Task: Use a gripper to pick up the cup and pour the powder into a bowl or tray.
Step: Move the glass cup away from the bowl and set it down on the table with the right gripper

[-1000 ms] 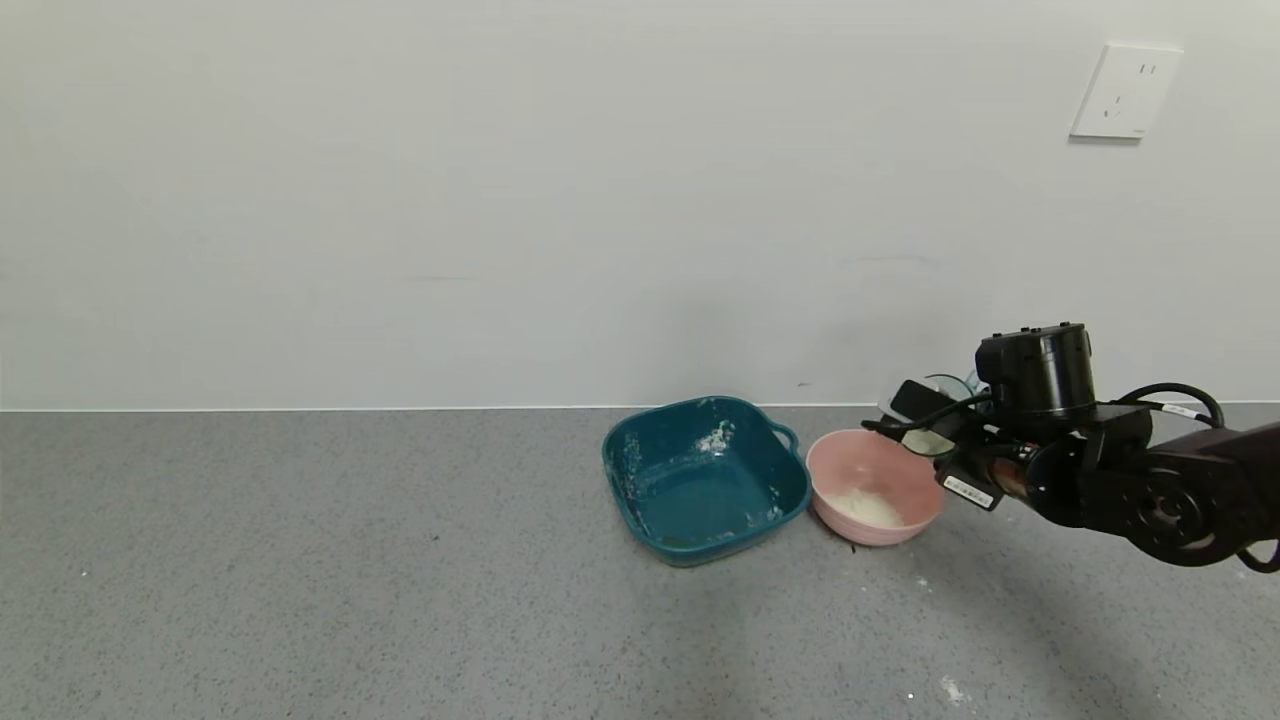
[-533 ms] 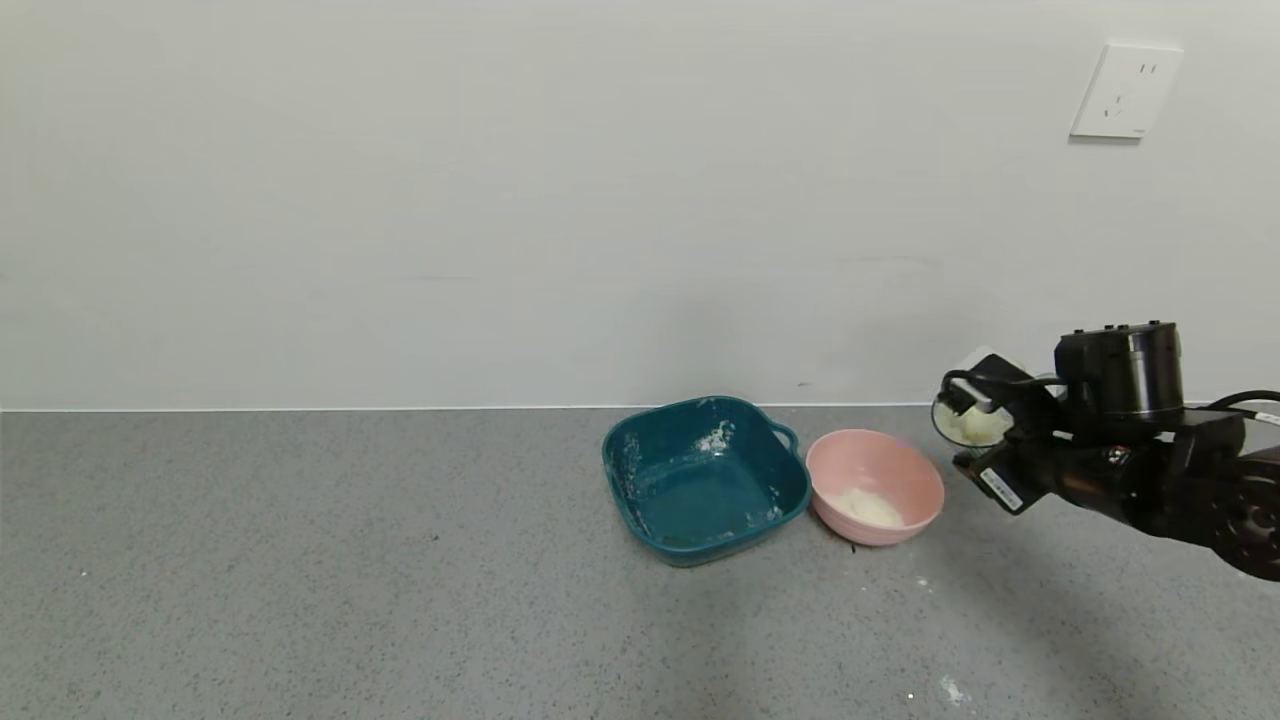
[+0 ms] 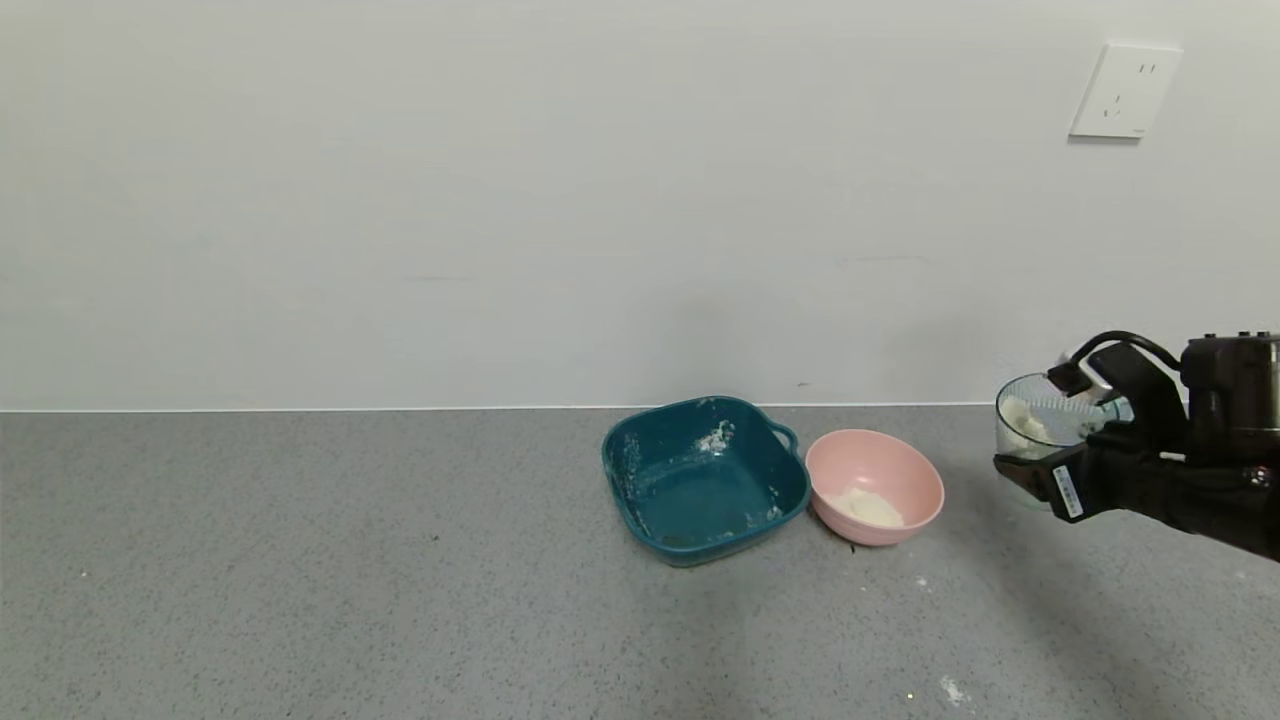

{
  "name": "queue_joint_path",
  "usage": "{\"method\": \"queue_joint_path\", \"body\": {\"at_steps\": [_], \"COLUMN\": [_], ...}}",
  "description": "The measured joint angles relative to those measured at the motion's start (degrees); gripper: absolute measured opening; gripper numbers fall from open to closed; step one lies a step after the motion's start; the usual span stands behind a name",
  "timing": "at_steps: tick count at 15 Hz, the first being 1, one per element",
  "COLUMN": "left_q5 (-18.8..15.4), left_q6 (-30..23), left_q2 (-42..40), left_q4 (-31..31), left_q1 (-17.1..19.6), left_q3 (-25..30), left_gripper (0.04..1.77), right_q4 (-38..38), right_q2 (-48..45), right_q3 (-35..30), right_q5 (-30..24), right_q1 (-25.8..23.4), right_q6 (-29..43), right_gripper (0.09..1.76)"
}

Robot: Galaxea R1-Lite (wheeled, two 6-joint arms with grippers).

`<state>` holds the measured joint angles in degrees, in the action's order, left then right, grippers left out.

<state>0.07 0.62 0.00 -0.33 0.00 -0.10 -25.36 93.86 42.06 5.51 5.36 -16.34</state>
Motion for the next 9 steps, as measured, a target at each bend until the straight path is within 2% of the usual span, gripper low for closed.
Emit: {"method": "queue_joint_path", "body": {"at_steps": [5,9], "left_q5": [0.00,0.00], "left_q6": [0.01,0.00], "left_q2": [0.00,0.00], "left_q4": [0.02,0.04], "left_q1": [0.00,0.00], "left_q3": [0.00,0.00], "left_gripper": [1.72,1.72], "right_q4": [-1.32,-10.74], "right_q2": [-3.32,-1.46], "right_q3": [-4.68,-9.18], "right_q5": [-0.66,-0.89], "right_q1": [-0.71,-1.27], "right_q6": [5.07,6.03], "right_gripper": [1.34,1.34]}}
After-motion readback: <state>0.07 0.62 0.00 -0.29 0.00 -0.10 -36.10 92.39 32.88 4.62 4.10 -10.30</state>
